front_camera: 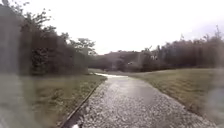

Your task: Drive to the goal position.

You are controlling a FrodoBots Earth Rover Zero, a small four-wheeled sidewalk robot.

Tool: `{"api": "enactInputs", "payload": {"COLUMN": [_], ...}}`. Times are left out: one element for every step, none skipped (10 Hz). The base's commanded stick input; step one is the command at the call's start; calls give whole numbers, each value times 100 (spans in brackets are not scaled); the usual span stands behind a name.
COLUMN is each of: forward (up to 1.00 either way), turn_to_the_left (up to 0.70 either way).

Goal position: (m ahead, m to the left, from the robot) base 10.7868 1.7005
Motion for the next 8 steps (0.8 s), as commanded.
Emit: {"api": "enactInputs", "payload": {"forward": [70, 70, 70, 70, 70, 70, 70, 70], "turn_to_the_left": [0, 0, 0, 0, 0, 0, 0, 0]}}
